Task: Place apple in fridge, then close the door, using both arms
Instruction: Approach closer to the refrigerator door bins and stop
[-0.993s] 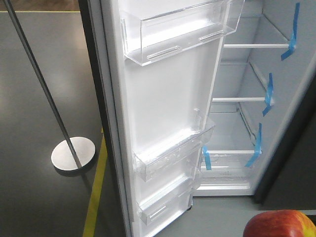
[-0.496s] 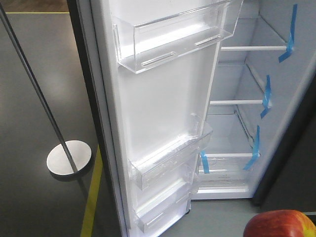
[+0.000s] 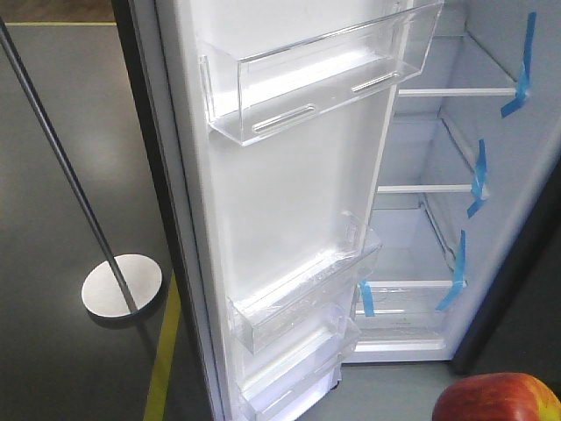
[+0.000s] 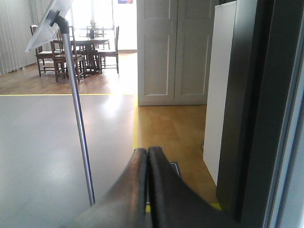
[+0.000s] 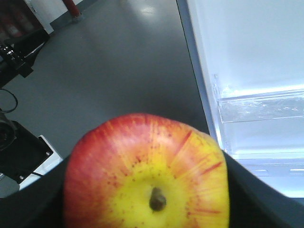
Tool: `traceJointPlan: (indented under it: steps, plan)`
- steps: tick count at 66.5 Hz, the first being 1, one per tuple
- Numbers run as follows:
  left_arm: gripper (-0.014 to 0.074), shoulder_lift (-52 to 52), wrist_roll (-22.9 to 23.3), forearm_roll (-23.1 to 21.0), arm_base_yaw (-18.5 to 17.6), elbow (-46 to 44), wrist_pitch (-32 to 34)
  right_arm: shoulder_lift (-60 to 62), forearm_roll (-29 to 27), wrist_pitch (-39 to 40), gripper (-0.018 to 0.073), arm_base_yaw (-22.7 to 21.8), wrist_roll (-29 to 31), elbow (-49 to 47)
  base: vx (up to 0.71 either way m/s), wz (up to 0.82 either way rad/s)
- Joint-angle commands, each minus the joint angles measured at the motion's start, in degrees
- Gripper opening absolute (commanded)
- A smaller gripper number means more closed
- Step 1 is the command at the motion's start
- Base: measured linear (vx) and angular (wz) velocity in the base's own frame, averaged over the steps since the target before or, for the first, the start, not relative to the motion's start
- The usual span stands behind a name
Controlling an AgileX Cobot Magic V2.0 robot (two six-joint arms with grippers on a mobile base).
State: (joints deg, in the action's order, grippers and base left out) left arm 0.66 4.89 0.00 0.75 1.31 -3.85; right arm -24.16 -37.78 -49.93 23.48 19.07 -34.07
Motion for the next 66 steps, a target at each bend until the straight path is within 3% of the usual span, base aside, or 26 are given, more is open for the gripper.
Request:
traceJointPlan:
  steps: [1, 66]
  plan:
    - [-0.0006, 0.9, 0.3, 0.0, -0.3, 0.8, 4.6, -0.4, -2.2, 3.7, 0.0331, 0.0, 0.6, -1.6, 0.03, 0.0]
    - [-0.0006, 0.9, 0.3, 0.0, -0.3, 0.8, 4.6, -0.4, -2.2, 3.8, 0.0331, 0.0, 0.6, -1.6, 0.02, 0.0]
